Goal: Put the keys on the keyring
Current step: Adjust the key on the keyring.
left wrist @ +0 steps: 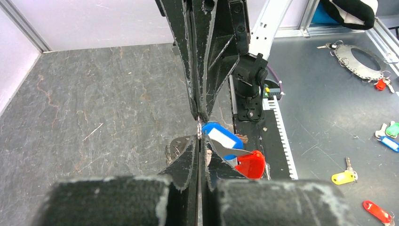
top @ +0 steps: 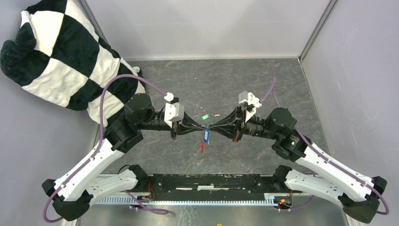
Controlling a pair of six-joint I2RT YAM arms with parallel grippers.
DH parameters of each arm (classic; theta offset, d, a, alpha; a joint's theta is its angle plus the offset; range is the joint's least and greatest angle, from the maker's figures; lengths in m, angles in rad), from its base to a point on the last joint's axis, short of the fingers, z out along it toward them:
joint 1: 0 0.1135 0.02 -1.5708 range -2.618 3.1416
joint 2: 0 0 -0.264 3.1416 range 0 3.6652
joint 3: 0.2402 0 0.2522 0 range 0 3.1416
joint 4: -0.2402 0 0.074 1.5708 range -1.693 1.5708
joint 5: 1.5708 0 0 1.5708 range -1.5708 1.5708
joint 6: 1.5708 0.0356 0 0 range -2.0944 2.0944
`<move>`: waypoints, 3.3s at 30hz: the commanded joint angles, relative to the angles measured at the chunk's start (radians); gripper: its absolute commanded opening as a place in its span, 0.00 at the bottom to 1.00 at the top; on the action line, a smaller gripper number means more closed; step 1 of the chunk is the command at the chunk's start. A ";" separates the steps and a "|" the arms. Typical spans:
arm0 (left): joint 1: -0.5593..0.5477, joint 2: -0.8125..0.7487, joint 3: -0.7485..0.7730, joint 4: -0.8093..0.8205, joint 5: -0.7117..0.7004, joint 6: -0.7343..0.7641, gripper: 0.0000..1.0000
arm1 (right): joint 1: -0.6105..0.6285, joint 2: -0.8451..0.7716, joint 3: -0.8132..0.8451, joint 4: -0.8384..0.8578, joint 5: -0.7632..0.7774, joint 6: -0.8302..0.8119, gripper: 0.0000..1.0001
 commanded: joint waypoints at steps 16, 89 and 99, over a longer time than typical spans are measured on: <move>-0.003 -0.009 0.018 0.072 0.072 0.019 0.02 | -0.040 0.059 0.085 -0.136 -0.056 -0.069 0.38; -0.003 0.173 0.179 -0.397 0.050 0.427 0.20 | -0.003 0.336 0.475 -0.636 -0.126 -0.426 0.01; -0.004 0.181 0.169 -0.394 0.035 0.419 0.02 | 0.016 0.330 0.476 -0.588 -0.156 -0.391 0.01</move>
